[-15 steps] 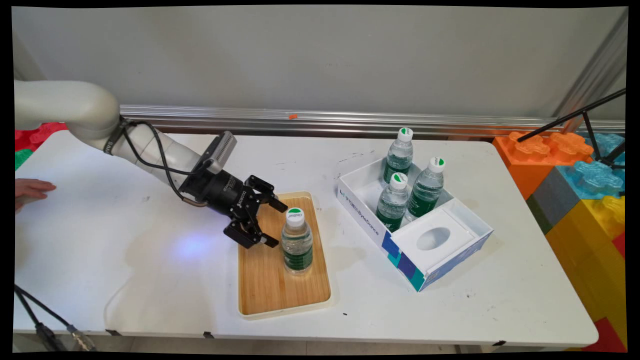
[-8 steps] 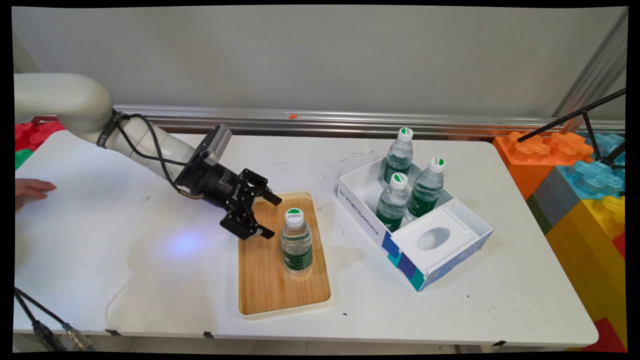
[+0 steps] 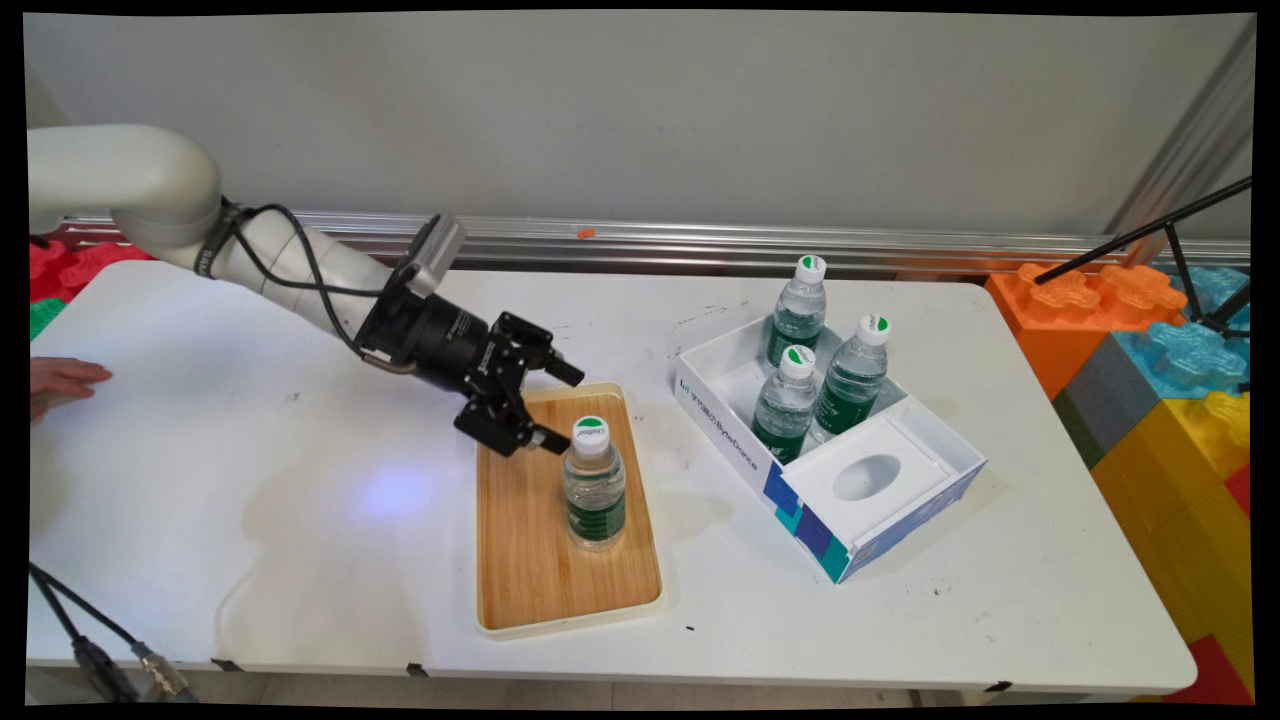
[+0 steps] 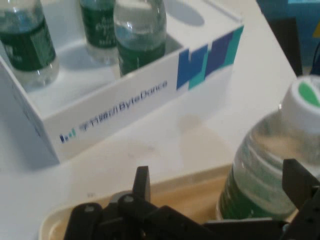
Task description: Pick up the green bottle from the white box
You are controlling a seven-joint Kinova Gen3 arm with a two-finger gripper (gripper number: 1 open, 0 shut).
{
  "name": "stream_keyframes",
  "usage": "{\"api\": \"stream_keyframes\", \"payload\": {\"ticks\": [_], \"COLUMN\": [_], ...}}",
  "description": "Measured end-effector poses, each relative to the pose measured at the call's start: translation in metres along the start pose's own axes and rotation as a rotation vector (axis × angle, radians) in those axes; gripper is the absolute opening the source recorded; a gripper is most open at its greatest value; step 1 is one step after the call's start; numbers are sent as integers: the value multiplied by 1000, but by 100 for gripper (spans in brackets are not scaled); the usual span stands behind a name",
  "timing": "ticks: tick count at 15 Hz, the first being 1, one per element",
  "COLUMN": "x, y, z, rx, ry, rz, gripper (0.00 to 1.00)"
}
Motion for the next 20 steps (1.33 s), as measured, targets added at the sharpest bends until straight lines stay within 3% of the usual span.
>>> {"api": "stream_keyframes", "payload": {"ticks": [8,20], "x": [23,44], "y": [-19,-35], "z": [-3,29], "rx": [63,73], "ry": [72,145], "rz": [39,44], "gripper": [100,100]}}
